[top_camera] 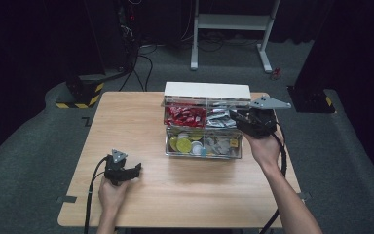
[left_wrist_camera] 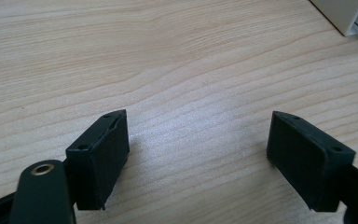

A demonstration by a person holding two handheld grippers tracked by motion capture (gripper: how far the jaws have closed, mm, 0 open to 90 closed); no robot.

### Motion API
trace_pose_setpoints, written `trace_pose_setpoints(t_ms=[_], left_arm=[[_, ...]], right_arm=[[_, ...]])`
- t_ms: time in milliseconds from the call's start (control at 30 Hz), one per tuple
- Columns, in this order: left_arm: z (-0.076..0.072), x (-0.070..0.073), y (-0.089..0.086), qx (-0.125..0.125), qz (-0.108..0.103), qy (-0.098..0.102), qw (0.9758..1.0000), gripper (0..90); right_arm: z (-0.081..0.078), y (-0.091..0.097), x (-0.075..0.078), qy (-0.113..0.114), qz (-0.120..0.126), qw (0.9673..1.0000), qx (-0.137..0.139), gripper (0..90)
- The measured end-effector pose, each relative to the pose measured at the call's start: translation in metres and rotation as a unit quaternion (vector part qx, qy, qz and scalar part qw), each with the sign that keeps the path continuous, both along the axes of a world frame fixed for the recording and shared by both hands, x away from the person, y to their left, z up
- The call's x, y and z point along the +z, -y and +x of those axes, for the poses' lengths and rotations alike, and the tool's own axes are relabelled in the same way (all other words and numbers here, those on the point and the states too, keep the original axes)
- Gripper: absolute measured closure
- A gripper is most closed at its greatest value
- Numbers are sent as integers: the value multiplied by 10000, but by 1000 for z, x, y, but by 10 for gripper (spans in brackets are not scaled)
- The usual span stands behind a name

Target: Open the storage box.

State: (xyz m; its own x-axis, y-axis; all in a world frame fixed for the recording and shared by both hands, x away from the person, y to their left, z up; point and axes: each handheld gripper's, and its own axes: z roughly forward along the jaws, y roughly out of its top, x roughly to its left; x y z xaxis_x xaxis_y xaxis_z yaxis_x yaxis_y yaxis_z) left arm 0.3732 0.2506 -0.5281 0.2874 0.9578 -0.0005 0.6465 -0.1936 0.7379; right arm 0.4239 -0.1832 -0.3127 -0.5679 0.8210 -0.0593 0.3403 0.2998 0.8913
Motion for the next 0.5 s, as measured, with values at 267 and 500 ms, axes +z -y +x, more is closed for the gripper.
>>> trace_pose_setpoints(t_ms=[267, 500], left_arm=[[1, 0, 0, -59, 0, -27, 10000, 183], [0, 0, -1, -93, -5, -34, 10000, 195]], right_arm=[[6, -1, 4, -86, -50, 9999, 5, 636], [12, -1, 6, -173, 22, 9998, 34, 631]])
